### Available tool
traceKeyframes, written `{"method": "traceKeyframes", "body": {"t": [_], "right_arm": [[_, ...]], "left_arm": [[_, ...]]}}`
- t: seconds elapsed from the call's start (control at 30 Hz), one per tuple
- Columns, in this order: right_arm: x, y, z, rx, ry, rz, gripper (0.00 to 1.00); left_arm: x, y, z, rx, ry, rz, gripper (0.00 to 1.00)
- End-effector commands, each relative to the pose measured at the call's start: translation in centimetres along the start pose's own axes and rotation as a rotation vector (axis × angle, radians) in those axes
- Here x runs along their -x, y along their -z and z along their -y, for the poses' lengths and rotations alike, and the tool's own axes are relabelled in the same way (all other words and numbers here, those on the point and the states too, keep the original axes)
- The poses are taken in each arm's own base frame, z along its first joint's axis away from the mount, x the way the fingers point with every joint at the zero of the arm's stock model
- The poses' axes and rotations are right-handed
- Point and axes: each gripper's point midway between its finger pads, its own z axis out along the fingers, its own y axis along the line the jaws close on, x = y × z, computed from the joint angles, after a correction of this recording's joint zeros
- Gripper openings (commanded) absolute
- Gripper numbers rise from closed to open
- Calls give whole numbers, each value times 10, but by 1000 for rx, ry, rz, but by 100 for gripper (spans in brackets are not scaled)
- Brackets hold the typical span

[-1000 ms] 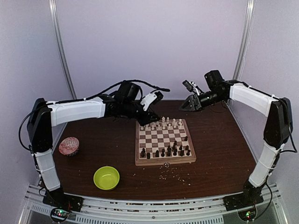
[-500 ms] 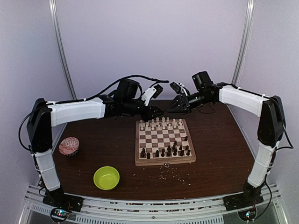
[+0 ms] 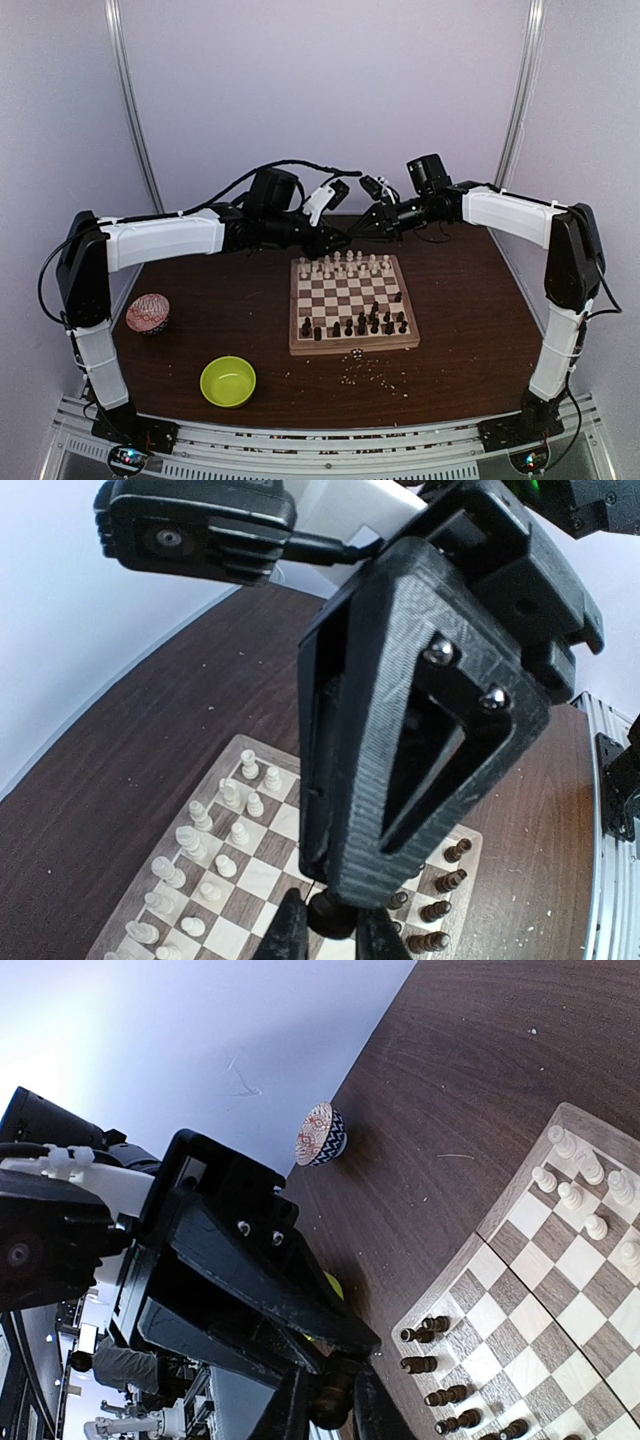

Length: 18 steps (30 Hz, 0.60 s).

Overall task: Set up the chess pieces on the board
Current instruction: Pass from the left arm to the right

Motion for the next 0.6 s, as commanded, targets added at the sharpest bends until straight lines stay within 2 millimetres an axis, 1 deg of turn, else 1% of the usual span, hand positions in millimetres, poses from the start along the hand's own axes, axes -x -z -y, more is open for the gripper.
{"method": "traceKeyframes", "body": {"t": [0.0, 0.1, 0.13, 0.23, 0.3, 0.37, 0.43, 0.57], "right_arm": [[6, -4, -5, 38, 23, 16, 16], [7, -3, -3, 32, 25, 20, 13], [7, -3, -3, 25, 29, 23, 12], [3, -1, 4, -30, 47, 4, 12], [1, 2, 11, -96, 96, -21, 11], [0, 6, 15, -166, 182, -49, 11], [-5, 8, 20, -241, 243, -84, 11], [-14, 2, 27, -385, 391, -154, 10]], "left_arm": [[26, 9, 12, -26, -36, 82, 10], [26, 9, 12, -27, -38, 80, 13], [26, 9, 12, -25, -40, 80, 15], [27, 14, 9, 5, -43, 80, 29], [26, 22, 1, 50, -44, 71, 35], [24, 35, -8, 87, -32, 61, 39], [21, 52, -18, 127, -13, 57, 41], [10, 88, -44, 256, 28, 52, 46]]}}
